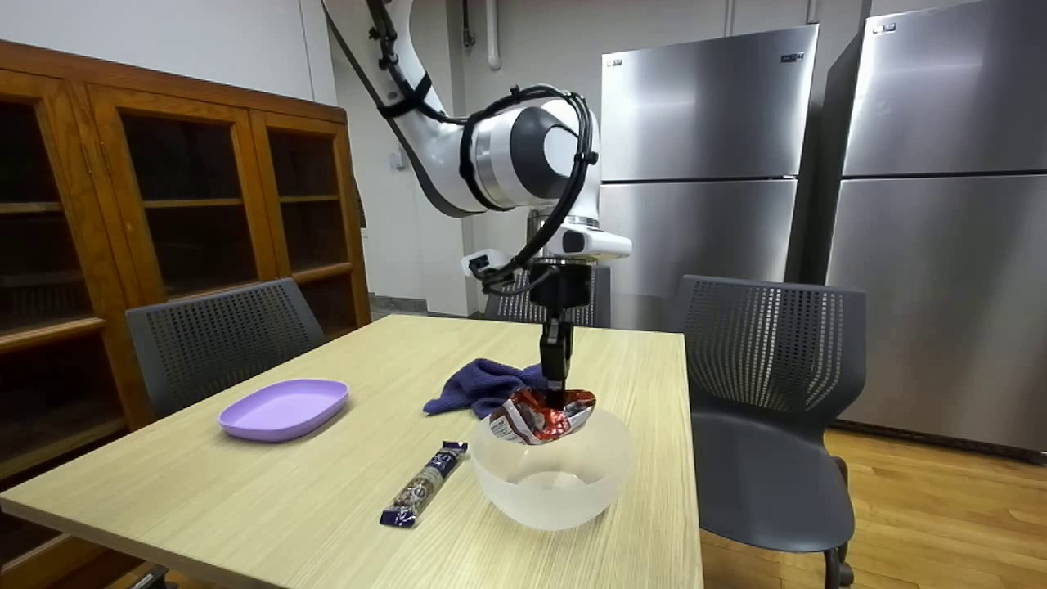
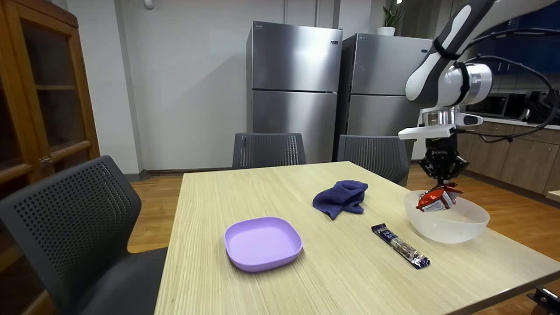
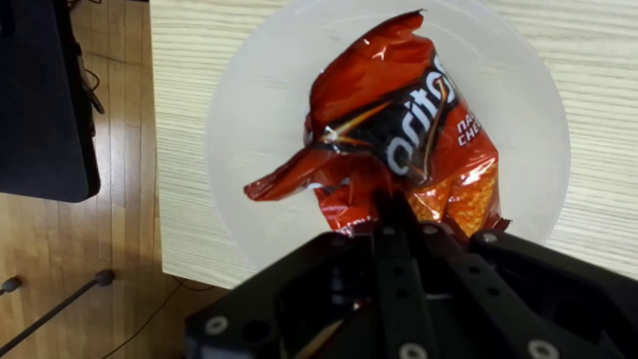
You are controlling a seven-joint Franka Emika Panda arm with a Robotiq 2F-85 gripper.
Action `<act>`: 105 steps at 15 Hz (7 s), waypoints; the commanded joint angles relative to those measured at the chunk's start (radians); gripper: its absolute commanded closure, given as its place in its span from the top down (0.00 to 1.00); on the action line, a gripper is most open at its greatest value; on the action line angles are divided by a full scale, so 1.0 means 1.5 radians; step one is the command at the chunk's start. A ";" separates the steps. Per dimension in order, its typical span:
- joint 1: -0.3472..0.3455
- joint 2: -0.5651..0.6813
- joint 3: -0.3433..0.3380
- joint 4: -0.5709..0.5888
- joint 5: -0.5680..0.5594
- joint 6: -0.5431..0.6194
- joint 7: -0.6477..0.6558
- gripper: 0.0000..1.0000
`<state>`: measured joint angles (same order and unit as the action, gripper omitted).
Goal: Put the orange packet in the bowl on the right then put the dark blue packet on the purple plate.
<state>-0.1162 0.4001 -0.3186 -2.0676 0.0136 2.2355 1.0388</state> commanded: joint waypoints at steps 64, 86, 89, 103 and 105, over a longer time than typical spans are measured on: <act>0.090 -0.161 0.098 -0.221 -0.103 0.234 -0.205 1.00; 0.141 -0.024 0.097 -0.232 -0.104 0.336 -0.281 1.00; 0.152 -0.001 0.083 -0.230 -0.103 0.345 -0.283 1.00; 0.151 0.056 0.073 -0.227 -0.059 0.407 -0.329 1.00; 0.152 0.062 0.072 -0.226 -0.052 0.410 -0.335 1.00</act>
<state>0.1043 0.4749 -0.2044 -2.4187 -0.0991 2.8323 0.5801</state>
